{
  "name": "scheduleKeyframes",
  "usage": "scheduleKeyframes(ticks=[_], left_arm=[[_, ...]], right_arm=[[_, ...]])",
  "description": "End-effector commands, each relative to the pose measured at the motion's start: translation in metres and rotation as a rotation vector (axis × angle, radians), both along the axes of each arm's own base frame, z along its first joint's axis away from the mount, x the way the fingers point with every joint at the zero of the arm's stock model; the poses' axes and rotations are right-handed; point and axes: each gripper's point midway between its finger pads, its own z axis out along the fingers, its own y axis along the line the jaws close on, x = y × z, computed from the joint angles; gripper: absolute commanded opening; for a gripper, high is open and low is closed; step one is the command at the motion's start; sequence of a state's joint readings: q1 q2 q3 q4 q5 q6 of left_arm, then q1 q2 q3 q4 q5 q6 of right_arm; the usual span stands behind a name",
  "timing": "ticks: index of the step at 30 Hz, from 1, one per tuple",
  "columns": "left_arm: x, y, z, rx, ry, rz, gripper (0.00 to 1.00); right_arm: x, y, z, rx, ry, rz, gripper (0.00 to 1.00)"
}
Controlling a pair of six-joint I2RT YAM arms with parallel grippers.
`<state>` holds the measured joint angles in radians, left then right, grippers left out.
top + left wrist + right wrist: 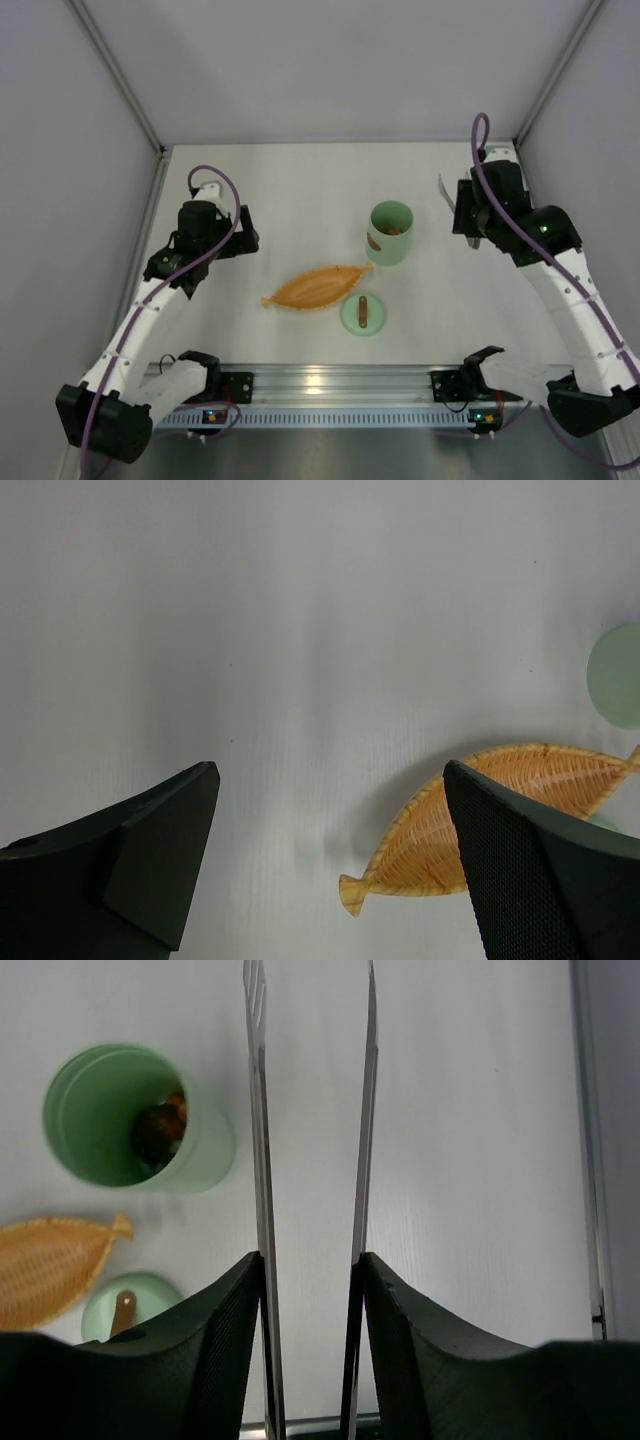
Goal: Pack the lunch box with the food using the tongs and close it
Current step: Place the fake food in the packing box, then place the clamp at the center of the board.
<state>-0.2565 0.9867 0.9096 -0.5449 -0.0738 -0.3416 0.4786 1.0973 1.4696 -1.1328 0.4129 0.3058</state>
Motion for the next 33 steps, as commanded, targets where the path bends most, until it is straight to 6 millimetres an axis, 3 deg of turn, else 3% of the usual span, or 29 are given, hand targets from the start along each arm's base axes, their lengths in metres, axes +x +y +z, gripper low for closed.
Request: scheduleKeyframes(ticks=[1, 3, 5, 9, 11, 17, 23, 29, 33], left_arm=[[0.005, -0.004, 0.015, -0.025, -0.050, -0.011, 0.99], [0.005, -0.007, 0.014, -0.039, -0.046, -0.026, 0.99], [0.007, -0.011, 0.010, -0.046, -0.029, -0.036, 0.99], [0.006, -0.011, 0.009, -0.046, -0.018, -0.038, 0.99], [0.005, -0.011, 0.008, -0.048, -0.019, -0.037, 0.99], [0.003, -0.011, 0.012, -0.049, -0.028, -0.038, 0.99], [0.002, -0.011, 0.015, -0.052, -0.040, -0.040, 0.99], [0.001, -0.011, 0.017, -0.053, -0.046, -0.042, 0.99], [0.001, -0.010, 0.017, -0.051, -0.046, -0.042, 0.99]], right_arm=[[0.041, -0.024, 0.003, 0.122, -0.079, -0.147, 0.44], [0.063, -0.040, 0.005, 0.184, -0.146, -0.238, 0.46], [0.075, -0.051, -0.016, 0.220, -0.129, -0.316, 0.46], [0.107, -0.046, -0.074, 0.233, -0.021, -0.360, 0.43], [0.123, -0.043, -0.094, 0.252, -0.027, -0.376, 0.43], [0.147, -0.051, -0.148, 0.188, 0.039, -0.429, 0.45], [0.151, -0.053, -0.188, 0.178, 0.128, -0.428, 0.49], [0.135, -0.047, -0.243, 0.243, 0.286, -0.404, 0.54], [0.127, -0.044, -0.267, 0.249, 0.353, -0.395, 0.58]])
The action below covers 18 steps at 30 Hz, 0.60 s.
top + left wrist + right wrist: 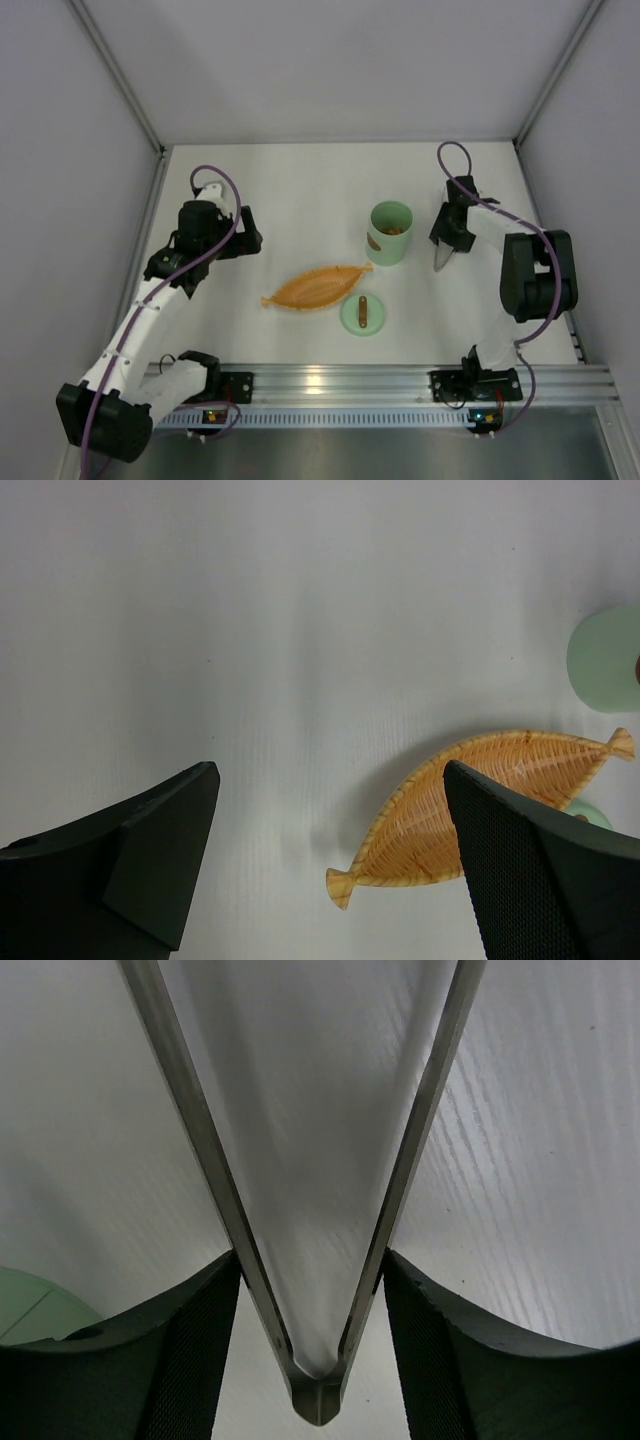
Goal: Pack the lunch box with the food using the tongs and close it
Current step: Place the clamp at the center of the board.
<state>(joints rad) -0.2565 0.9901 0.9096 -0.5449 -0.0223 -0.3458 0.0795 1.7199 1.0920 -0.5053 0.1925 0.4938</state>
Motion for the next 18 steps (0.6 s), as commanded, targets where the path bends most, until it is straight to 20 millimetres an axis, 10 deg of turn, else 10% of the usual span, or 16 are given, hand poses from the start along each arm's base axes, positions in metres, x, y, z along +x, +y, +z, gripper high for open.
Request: scheduleKeyframes(ticks=[1, 9, 18], left_arm=[[0.003, -0.001, 0.018, -0.022, -0.059, 0.000, 0.99], [0.004, -0.001, 0.017, -0.020, -0.058, 0.002, 0.99], [0.004, -0.001, 0.018, -0.021, -0.059, 0.001, 0.99]], right_arm=[[0.012, 0.004, -0.007, 0.060, -0.038, 0.000, 0.59], [0.009, 0.005, -0.004, 0.091, -0.053, 0.004, 0.69], [0.009, -0.003, 0.101, 0.059, -0.264, 0.005, 0.75]])
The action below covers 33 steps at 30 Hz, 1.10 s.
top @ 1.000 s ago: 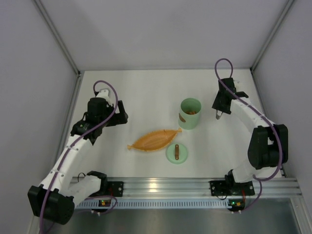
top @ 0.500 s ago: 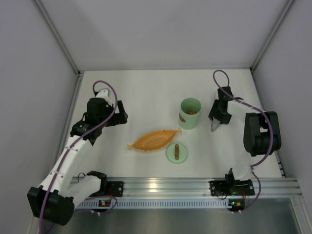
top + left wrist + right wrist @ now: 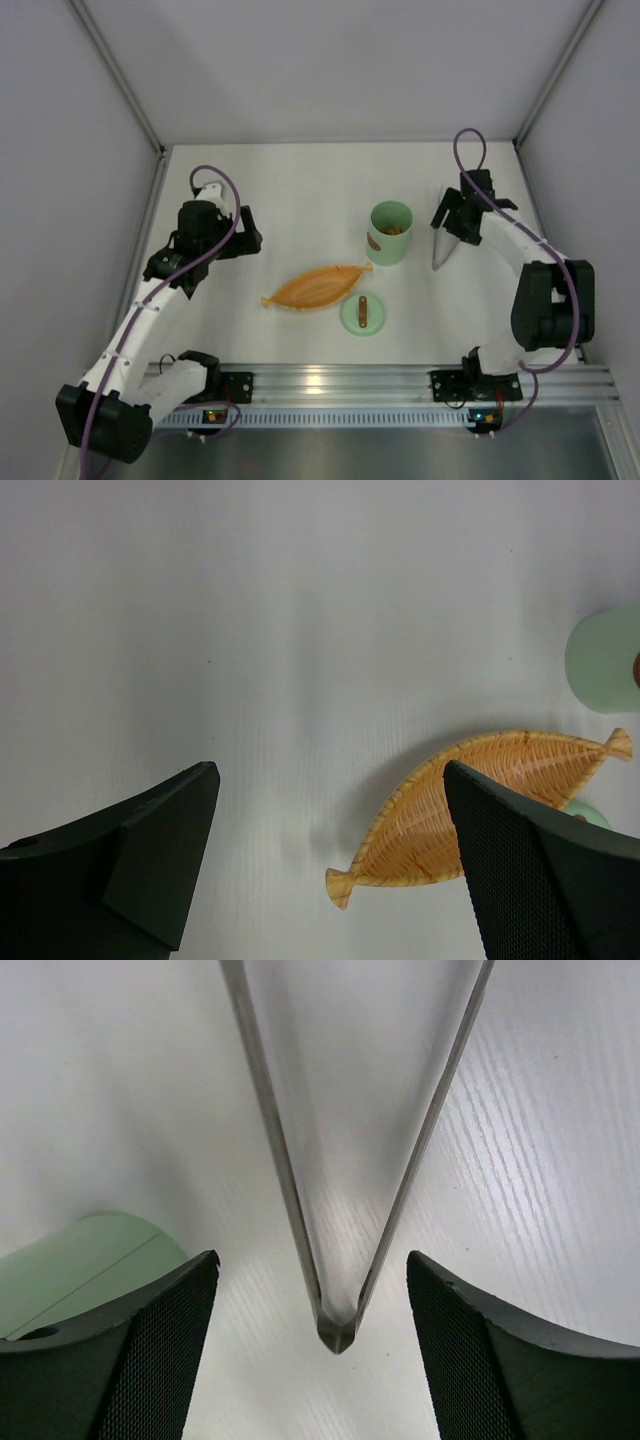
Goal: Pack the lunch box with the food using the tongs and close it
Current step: Place the clamp at the center of the board, then pick up the box lid from the center of the board.
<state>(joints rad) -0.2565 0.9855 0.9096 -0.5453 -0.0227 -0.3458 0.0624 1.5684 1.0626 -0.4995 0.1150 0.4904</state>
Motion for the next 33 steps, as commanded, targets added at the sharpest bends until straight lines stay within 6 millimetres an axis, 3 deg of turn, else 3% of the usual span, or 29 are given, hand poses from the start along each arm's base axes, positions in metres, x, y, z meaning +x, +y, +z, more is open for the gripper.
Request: scheduleKeyframes(ticks=[1, 4, 6, 8, 10, 11, 12, 15, 16, 18, 19, 22, 28, 33], left_arm=[[0.004, -0.001, 0.017, -0.020, -0.055, 0.001, 0.99], [0.004, -0.002, 0.016, -0.021, -0.055, -0.001, 0.99], [0.004, -0.002, 0.017, -0.022, -0.056, -0.002, 0.99], [0.004, -0.002, 0.017, -0.024, -0.056, -0.002, 0.99], [0.004, -0.002, 0.017, -0.024, -0.056, -0.002, 0.99], [0.004, -0.002, 0.017, -0.025, -0.057, -0.002, 0.99], [0.003, -0.002, 0.016, -0.024, -0.054, -0.002, 0.99], [0.004, -0.001, 0.016, -0.018, -0.054, 0.003, 0.99], [0.004, -0.001, 0.016, -0.018, -0.056, 0.003, 0.99], [0.004, -0.001, 0.016, -0.017, -0.054, 0.003, 0.99], [0.004, -0.001, 0.015, -0.019, -0.052, 0.002, 0.99], [0.004, -0.002, 0.015, -0.021, -0.048, 0.001, 0.99], [0.004, -0.002, 0.013, -0.016, -0.045, 0.002, 0.99], [0.004, -0.002, 0.014, -0.013, -0.046, 0.001, 0.99]], right_arm=[[0.003, -0.010, 0.072, -0.011, -0.169, -0.022, 0.75], [-0.013, -0.006, 0.100, 0.001, -0.232, -0.003, 0.75], [-0.026, 0.001, 0.109, 0.007, -0.253, 0.027, 0.74], [-0.044, 0.020, 0.122, -0.004, -0.278, 0.090, 0.73], [-0.064, 0.053, 0.130, -0.005, -0.291, 0.192, 0.70], [-0.074, 0.058, 0.131, -0.041, -0.281, 0.205, 0.69], [-0.088, 0.085, 0.131, -0.034, -0.278, 0.275, 0.67], [-0.115, 0.108, 0.130, -0.027, -0.274, 0.310, 0.60], [-0.128, 0.125, 0.128, -0.016, -0.274, 0.369, 0.59], [-0.141, 0.133, 0.113, -0.014, -0.246, 0.368, 0.57], [-0.152, 0.147, 0.107, -0.006, -0.234, 0.415, 0.56], [-0.165, 0.171, 0.081, -0.010, -0.201, 0.451, 0.55], [-0.174, 0.219, 0.048, -0.031, -0.163, 0.510, 0.54], [-0.174, 0.231, 0.029, -0.038, -0.136, 0.515, 0.53]])
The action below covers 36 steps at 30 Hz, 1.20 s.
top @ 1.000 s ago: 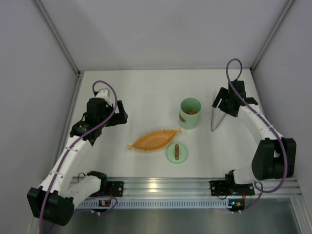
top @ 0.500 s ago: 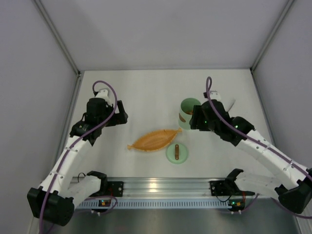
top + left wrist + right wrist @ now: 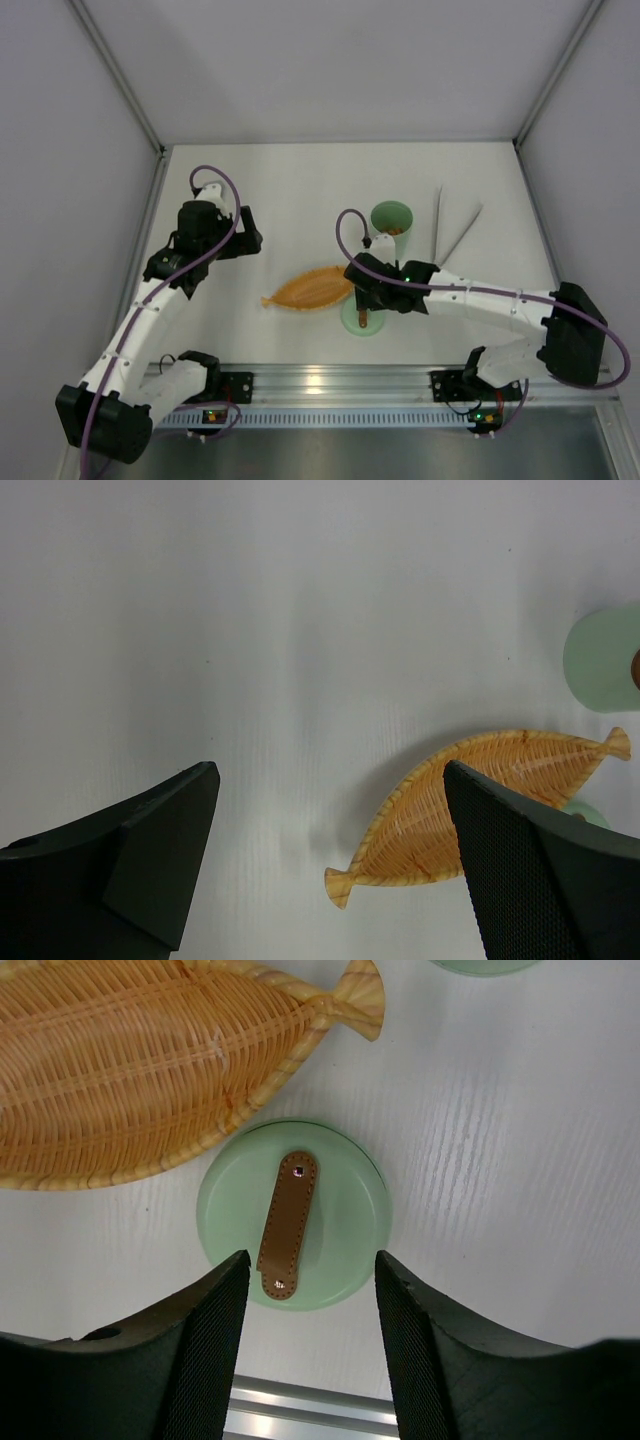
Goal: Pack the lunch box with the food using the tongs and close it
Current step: Pick up the box lid from the center of the board.
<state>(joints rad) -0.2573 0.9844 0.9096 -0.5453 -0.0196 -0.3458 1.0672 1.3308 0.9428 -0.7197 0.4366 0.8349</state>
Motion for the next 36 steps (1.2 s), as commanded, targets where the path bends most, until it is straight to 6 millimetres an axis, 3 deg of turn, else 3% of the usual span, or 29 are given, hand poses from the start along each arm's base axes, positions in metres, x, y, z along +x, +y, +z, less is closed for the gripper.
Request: scheduleKeyframes(ticks=[1, 14, 22, 36], left_arm=[[0.004, -0.001, 0.013, -0.010, -0.047, 0.005, 0.99], [0.004, -0.002, 0.013, -0.005, -0.045, 0.003, 0.99], [0.004, -0.002, 0.012, -0.005, -0.044, 0.002, 0.99], [0.004, -0.002, 0.011, 0.001, -0.042, 0.002, 0.99]], right_arm=[[0.010, 0.021, 0.006, 0.078, -0.055, -0.038, 0.52], [-0.006, 0.040, -0.026, 0.074, -0.006, -0.026, 0.50], [-0.011, 0.026, -0.035, 0.040, -0.007, -0.060, 0.49], [-0.011, 0.032, -0.052, 0.025, 0.009, -0.043, 0.45]])
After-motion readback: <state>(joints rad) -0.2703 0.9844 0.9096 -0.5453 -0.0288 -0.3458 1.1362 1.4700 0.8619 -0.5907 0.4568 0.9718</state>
